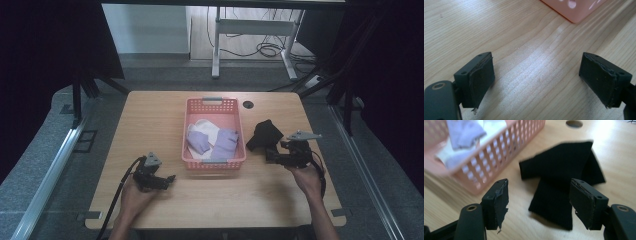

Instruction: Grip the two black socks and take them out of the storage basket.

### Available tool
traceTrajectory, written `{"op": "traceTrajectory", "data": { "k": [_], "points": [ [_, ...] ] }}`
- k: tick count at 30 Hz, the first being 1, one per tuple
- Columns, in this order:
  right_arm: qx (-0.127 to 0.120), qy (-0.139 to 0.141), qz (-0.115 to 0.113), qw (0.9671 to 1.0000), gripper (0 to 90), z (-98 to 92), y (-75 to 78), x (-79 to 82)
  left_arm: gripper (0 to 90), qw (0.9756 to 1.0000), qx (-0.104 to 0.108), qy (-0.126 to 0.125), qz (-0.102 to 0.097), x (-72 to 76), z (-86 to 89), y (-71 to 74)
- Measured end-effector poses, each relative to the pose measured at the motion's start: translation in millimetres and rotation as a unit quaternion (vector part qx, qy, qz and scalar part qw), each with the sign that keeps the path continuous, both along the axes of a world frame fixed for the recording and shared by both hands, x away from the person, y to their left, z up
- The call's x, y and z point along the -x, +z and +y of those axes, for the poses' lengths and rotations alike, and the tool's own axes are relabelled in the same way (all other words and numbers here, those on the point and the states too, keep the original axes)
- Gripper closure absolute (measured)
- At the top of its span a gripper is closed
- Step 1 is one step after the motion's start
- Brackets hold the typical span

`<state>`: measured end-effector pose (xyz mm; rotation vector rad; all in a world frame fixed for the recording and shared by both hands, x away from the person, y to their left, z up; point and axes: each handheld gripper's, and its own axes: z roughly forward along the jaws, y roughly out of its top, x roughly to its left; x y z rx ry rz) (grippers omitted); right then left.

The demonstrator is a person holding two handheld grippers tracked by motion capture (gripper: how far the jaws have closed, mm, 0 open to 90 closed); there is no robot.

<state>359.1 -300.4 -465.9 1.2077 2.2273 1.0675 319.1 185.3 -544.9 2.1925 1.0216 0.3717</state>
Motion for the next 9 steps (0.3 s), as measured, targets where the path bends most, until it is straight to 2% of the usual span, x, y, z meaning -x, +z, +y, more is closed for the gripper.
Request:
{"op": "traceTrajectory", "data": {
  "k": [4, 7, 9],
  "points": [
    [0.026, -0.004, 0.013, 0.9996, 31.1, -4.7, -20.6, 0.4, 12.7, 1.0, 0.0, 0.0, 0.0, 0.0, 0.0, 0.0],
    [0.018, -0.014, 0.029, 0.9993, 31.0, -10.9, -28.0, -1.0, 12.7, 1.0, 0.001, 0.0, 0.0, 0.2, -0.2, -0.1],
    [0.014, -0.017, 0.032, 0.9993, 30.8, -12.9, -29.4, -1.1, 12.9, 1.0, 0.0, 0.0, 0.0, 0.1, -0.2, -0.1]
  ]
}}
